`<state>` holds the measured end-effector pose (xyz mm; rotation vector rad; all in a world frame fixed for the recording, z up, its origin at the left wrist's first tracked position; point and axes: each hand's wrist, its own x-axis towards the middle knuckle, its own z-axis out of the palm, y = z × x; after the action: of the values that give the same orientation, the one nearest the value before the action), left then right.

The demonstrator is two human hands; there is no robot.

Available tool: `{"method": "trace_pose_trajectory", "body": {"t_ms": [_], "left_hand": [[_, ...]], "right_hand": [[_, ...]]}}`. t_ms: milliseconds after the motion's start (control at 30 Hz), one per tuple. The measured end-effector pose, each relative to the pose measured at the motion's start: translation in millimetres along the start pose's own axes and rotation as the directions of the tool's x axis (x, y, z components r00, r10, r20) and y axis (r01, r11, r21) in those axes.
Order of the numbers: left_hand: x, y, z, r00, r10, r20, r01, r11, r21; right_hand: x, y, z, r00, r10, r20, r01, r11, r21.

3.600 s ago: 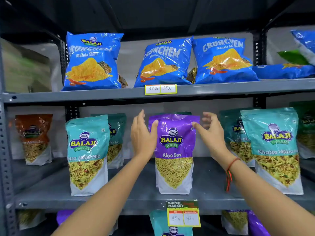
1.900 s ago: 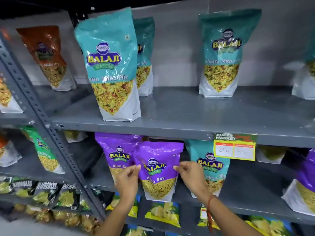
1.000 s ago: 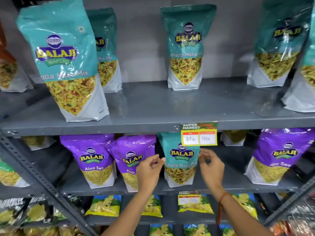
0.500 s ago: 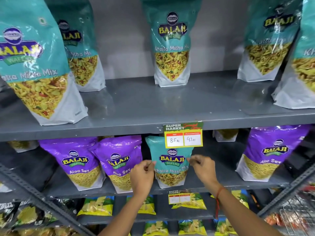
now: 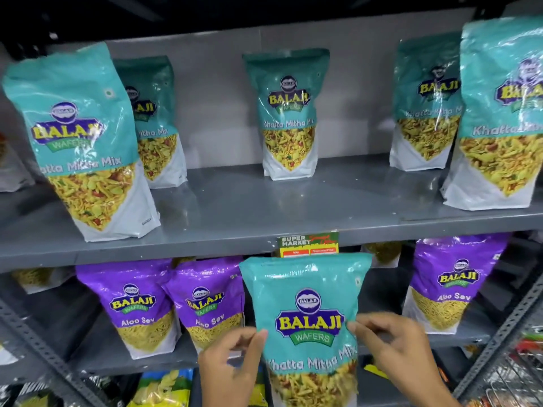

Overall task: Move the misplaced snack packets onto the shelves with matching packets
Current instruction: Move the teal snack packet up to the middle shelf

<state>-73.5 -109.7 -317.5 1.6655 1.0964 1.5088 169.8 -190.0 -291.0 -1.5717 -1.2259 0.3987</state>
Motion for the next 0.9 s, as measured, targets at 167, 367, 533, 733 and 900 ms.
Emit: {"method": "trace_pose_trajectory", "body": {"t_ms": [167, 367, 533, 733, 900], "left_hand": [[61, 88, -8, 0.987, 0.151, -0.046, -0.158, 0.967, -0.201], [159, 159, -2, 0.949, 0.274, -0.155, -0.308, 0.907, -0.286], [219, 176, 12, 0.933, 0.264, -0.243, -0.323, 0.913, -0.25], [248, 172, 27, 0.928, 0.268, -0.257, -0.296, 0.952, -0.077], [254, 159, 33, 0.93, 0.255, -0.264, -0.261, 0.965, 0.013]], "right_hand": [[34, -94, -35, 0.963, -0.24, -0.125, 0.251, 0.964, 0.085], [112, -174, -53, 0.857, -0.444, -0.26, 0.486, 0.865, 0.127], [176, -193, -46, 0.855, -0.413, -0.313, 0.465, 0.878, 0.112], [214, -179, -29, 0.892, -0.344, -0.294, 0.374, 0.926, 0.051], [226, -168, -19, 0.917, -0.303, -0.259, 0.327, 0.943, 0.057]]}}
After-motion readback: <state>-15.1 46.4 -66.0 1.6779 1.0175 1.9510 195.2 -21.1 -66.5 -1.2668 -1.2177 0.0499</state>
